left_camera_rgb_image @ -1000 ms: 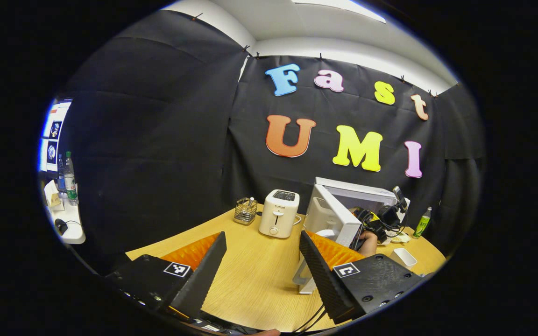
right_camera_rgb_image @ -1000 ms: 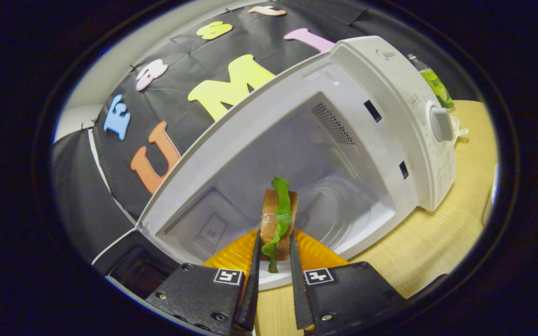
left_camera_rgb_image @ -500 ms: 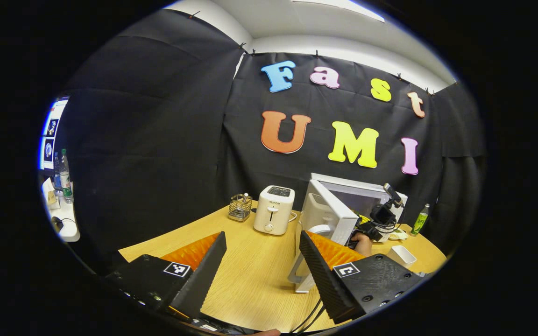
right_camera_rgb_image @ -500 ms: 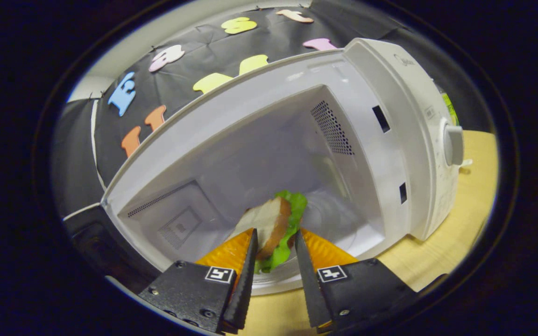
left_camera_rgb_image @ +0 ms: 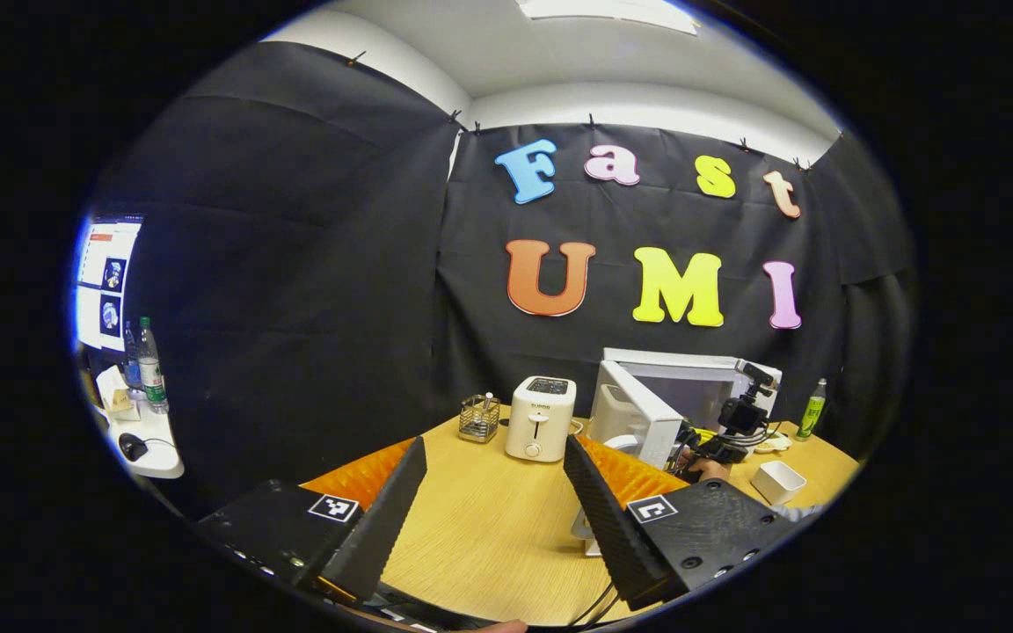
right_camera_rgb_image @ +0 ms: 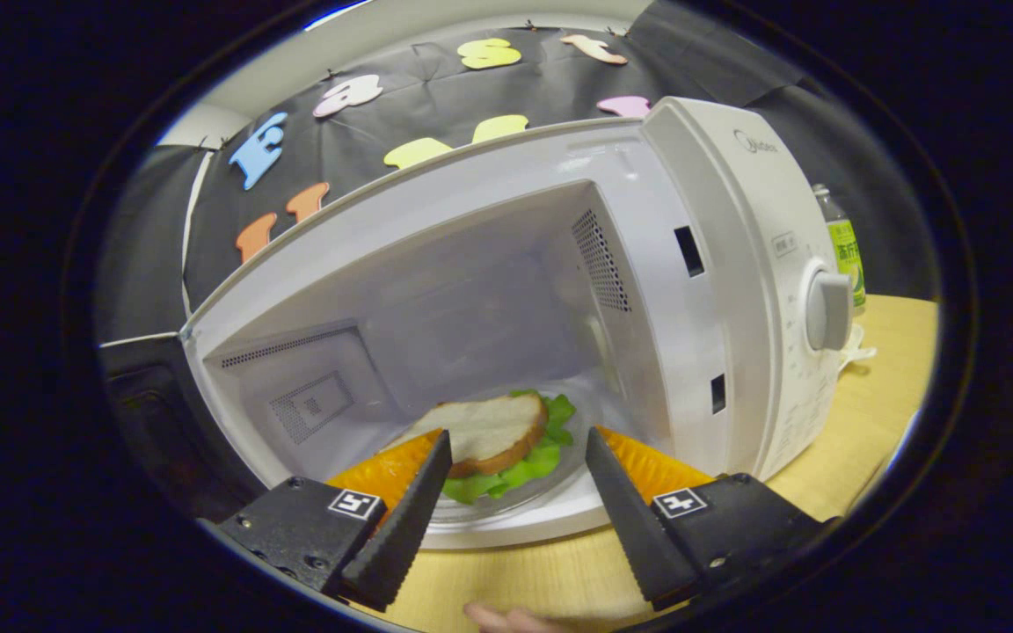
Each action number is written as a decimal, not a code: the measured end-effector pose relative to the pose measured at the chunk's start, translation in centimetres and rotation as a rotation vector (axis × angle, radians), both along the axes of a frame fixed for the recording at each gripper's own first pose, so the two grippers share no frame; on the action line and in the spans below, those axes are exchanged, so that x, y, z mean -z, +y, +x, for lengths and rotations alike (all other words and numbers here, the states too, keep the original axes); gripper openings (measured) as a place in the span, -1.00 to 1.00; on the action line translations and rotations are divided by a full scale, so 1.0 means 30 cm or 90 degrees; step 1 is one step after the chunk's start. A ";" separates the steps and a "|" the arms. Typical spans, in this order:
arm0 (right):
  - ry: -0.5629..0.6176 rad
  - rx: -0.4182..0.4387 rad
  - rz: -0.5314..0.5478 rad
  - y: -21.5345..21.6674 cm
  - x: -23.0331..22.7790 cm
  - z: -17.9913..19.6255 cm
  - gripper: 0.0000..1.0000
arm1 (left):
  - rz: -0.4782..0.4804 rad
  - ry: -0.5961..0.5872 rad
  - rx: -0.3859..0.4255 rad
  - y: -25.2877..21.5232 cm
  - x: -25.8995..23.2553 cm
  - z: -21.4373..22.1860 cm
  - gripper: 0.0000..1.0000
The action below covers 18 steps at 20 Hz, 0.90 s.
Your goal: Open the microwave oven with the left hand, put the food in, and close the microwave oven.
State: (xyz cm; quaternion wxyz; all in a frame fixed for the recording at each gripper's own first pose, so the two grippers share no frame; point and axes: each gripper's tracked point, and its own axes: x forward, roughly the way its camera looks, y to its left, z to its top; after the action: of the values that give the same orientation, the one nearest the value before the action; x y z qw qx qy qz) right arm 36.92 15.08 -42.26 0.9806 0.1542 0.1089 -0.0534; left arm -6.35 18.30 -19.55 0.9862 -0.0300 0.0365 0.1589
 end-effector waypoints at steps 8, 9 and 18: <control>0.050 -0.061 0.010 -0.008 0.013 -0.207 0.82 | 0.088 -0.011 -0.043 0.034 -0.027 -0.075 0.66; 0.060 -0.066 0.016 -0.011 0.003 -0.238 0.82 | 0.086 -0.004 -0.044 0.034 -0.017 -0.078 0.66; 0.037 -0.098 -0.003 -0.076 -0.319 -0.514 0.82 | 0.100 0.028 -0.038 0.050 0.025 -0.042 0.32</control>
State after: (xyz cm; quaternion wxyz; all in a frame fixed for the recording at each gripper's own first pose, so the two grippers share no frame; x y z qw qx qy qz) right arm 21.50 12.82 -32.69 0.9786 0.1414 0.1484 0.0176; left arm -7.60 19.81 -20.30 0.9792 0.0499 0.0443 0.1915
